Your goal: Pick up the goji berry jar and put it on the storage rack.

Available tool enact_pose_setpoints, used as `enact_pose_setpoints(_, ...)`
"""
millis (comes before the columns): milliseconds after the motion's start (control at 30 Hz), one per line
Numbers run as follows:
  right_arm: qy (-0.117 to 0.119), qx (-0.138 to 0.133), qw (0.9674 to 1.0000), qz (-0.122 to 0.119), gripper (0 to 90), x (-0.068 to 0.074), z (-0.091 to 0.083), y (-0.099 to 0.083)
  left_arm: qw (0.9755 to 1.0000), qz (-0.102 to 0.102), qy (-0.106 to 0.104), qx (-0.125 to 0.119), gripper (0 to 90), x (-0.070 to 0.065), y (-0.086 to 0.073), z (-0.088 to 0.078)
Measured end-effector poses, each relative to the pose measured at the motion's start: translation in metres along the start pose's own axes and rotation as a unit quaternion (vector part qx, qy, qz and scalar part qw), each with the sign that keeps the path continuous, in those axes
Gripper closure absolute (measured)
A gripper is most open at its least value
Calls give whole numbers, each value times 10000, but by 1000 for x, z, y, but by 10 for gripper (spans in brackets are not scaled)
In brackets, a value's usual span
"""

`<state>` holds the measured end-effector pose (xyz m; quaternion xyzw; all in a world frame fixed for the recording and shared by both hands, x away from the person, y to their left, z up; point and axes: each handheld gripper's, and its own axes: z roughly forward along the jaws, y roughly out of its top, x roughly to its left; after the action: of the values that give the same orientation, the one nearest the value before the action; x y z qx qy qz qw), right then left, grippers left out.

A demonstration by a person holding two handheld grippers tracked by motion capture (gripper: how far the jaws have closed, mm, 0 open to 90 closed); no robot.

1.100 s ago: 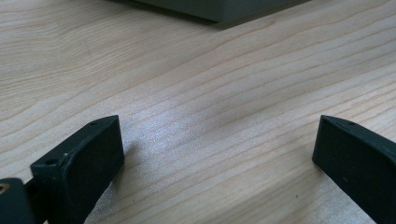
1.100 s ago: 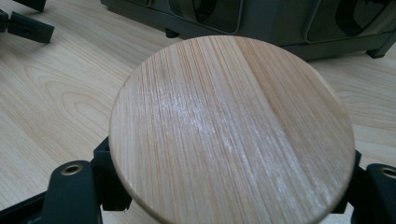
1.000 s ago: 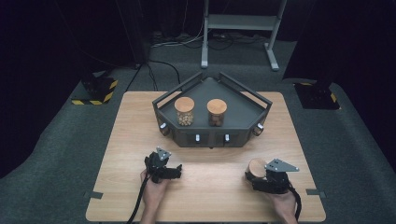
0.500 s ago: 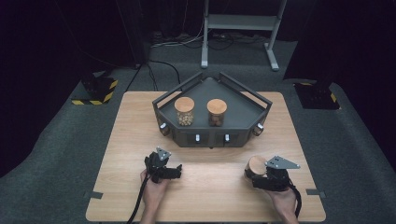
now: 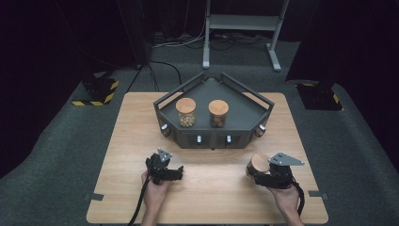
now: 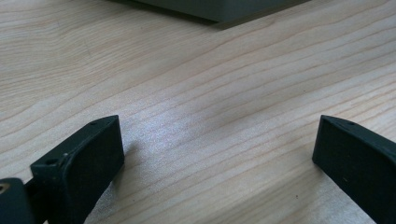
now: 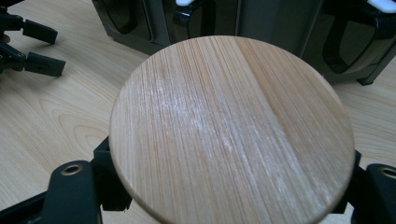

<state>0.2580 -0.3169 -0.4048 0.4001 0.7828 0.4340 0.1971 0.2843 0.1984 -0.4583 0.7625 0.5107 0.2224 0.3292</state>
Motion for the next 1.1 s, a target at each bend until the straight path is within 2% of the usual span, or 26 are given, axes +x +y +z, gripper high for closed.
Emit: enact_pose_setpoints(1100,28,-125,9999,-102,254,-4,-7,38,10000,2,-1,0,21,0,0,0)
